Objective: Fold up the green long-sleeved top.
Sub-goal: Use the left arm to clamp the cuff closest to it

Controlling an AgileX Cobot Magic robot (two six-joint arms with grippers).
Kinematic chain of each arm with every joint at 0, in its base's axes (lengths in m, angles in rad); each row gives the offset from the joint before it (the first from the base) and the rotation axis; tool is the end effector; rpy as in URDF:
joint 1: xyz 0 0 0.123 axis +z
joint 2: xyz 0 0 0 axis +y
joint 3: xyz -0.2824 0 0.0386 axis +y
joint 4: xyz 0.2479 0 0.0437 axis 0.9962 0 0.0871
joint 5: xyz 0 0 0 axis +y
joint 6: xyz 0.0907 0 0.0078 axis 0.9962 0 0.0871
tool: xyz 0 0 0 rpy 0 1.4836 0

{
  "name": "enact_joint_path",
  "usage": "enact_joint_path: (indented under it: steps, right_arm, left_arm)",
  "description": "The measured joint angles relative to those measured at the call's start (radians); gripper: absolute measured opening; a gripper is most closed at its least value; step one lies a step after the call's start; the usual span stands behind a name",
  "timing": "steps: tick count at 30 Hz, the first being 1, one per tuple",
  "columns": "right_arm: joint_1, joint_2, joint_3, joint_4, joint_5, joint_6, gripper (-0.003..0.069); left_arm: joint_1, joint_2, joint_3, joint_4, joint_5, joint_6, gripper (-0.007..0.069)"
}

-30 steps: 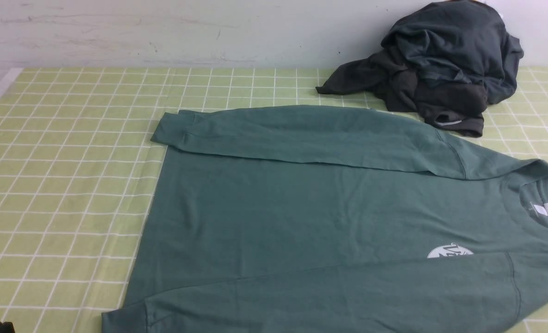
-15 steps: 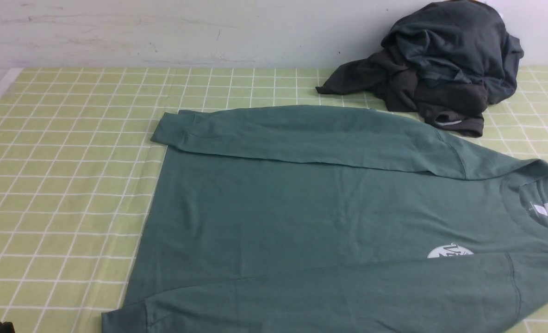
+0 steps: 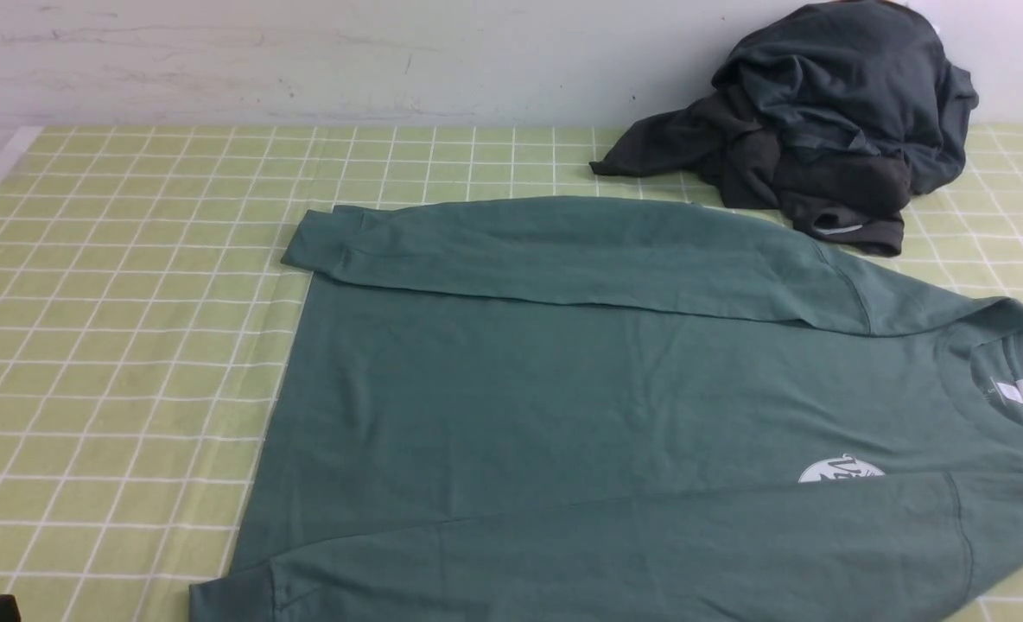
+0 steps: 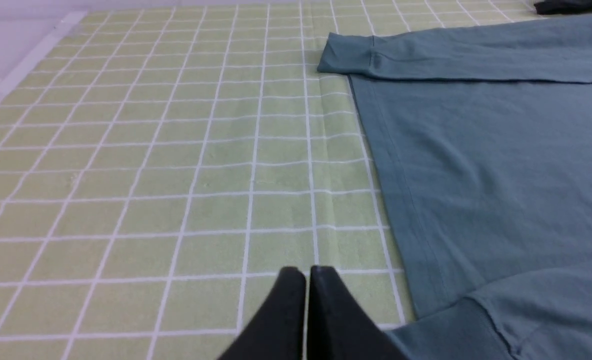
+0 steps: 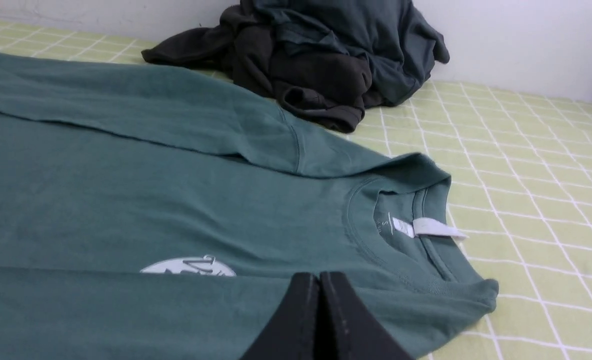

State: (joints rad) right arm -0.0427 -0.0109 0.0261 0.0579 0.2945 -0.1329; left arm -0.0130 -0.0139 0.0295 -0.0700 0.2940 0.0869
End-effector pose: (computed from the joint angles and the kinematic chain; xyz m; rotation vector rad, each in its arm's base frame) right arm 0.0545 -0.0008 0.1783 -0.0432 1.7928 -0.0711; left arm 0.0544 -0.0026 0.1774 0.0440 1.7920 -0.0132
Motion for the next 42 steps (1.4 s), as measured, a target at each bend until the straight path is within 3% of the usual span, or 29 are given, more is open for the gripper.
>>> enact_joint_path:
  steps: [2,5,6,8,14,22,25,29,33,36,38,42]
  right_arm:
    - [0.0,0.0,0.001,-0.001,-0.058,0.0,-0.0006]
    - [0.0,0.0,0.002,-0.004,-0.352,0.0,-0.0006]
    - [0.0,0.0,0.002,-0.004,-0.371,0.0,-0.0006]
    - [0.0,0.0,0.002,-0.004,-0.603,0.008,-0.0006]
    - [0.0,0.0,0.002,-0.001,-1.074,0.158,-0.0006]
    - [0.0,0.0,0.002,-0.001,-1.156,0.278,-0.0006]
    - [0.0,0.0,-0.071,-0.006,-1.04,0.283,-0.0006]
    - [0.0,0.045,-0.261,-0.089,-0.701,0.294,-0.0006]
    - [0.0,0.214,-0.486,-0.197,-0.253,0.302,-0.0006]
    - [0.0,0.365,-0.59,-0.214,0.001,0.309,-0.0006]
    - [0.001,0.451,-0.621,-0.209,0.086,0.309,-0.0006]
    - [0.057,0.651,-0.64,-0.082,0.357,0.253,-0.0006]
  left_arm:
    - [0.0,0.0,0.001,0.015,-0.044,0.0,0.0]
    - [0.0,0.0,0.001,0.047,-0.257,0.002,0.0]
    - [0.0,0.0,0.001,0.049,-0.28,0.002,0.0]
    - [0.0,0.0,0.001,0.054,-0.403,0.001,0.0]
    - [0.0,0.0,0.001,0.012,-0.726,-0.054,0.0]
    - [0.0,0.0,0.001,-0.131,-0.853,-0.29,0.0]
    - [0.0,0.005,-0.044,-0.126,-0.888,-0.349,0.0]
    - [0.0,0.091,-0.275,-0.05,-0.712,-0.352,0.0]
    - [0.0,0.279,-0.574,0.07,-0.313,-0.352,0.0]
    - [0.0,0.423,-0.692,0.106,-0.097,-0.352,0.0]
    - [0.0,0.497,-0.718,0.103,0.007,-0.352,0.0]
    - [0.0,0.707,-0.711,-0.051,0.305,-0.331,0.0]
